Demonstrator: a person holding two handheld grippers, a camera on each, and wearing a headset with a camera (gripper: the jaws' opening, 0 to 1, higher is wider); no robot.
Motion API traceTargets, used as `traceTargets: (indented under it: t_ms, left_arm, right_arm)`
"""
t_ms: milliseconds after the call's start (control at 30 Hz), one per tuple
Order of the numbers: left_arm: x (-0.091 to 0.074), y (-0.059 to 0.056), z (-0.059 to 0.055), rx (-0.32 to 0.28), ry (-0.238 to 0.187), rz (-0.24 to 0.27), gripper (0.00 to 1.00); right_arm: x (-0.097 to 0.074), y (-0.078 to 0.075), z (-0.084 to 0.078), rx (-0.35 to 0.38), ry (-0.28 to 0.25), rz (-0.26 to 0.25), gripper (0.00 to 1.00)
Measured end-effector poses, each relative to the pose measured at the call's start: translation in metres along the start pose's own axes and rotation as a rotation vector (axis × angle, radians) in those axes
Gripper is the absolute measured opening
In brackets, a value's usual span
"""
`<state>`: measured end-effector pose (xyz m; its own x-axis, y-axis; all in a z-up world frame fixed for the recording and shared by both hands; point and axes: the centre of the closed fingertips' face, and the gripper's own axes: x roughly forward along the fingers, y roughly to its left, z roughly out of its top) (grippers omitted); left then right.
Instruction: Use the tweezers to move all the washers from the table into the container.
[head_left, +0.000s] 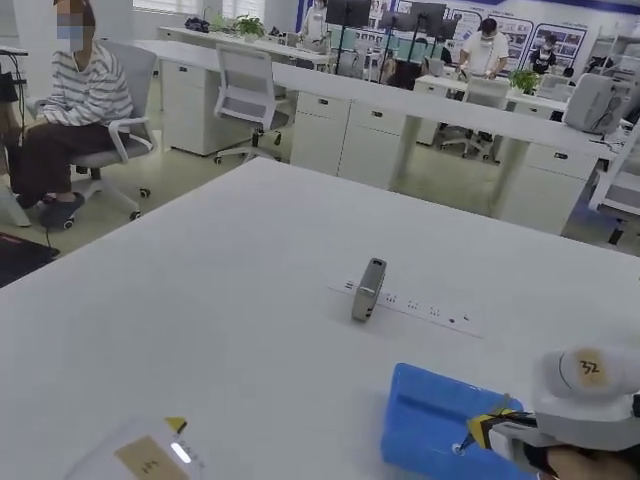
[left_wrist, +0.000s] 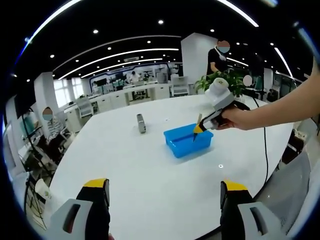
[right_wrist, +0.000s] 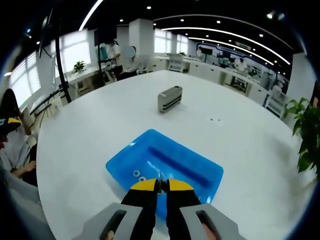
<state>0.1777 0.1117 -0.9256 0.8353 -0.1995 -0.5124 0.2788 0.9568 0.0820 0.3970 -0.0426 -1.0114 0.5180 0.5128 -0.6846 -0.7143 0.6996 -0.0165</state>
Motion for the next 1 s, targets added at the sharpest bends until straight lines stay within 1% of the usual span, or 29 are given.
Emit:
traceTargets:
  t_ms: [167,333,400,600,800,1000]
  left_arm:
    - [0.001,0.000,-0.001,0.001,0.005,-0.002,0.94]
    - [0.002,0.001,-0.001,0.007,0.009,0.002,0.93]
    - [0.002,0.001,-0.001,0.006,0.011,0.003,0.93]
    - [0.003,0.003,0.000,0.006,0.009,0.007,0.93]
    - [0.003,0.003,-0.001,0.006,0.014,0.007,0.93]
    - [0.003,0.005,-0.001,0.007,0.012,0.010,0.93]
  right_arm:
    - [0.004,0.000,-0.004,0.001,0.008,0.005,0.02]
    - [0.006,0.004,-0.007,-0.002,0.016,0.019,0.02]
    - [0.007,0.004,-0.009,-0.014,0.019,0.015,0.02]
    - [0.009,0.003,-0.009,-0.018,0.020,0.015,0.02]
    - [0.011,0.003,-0.010,-0.026,0.024,0.017,0.02]
    - [0.012,0.005,-0.011,-0.009,0.029,0.029,0.03]
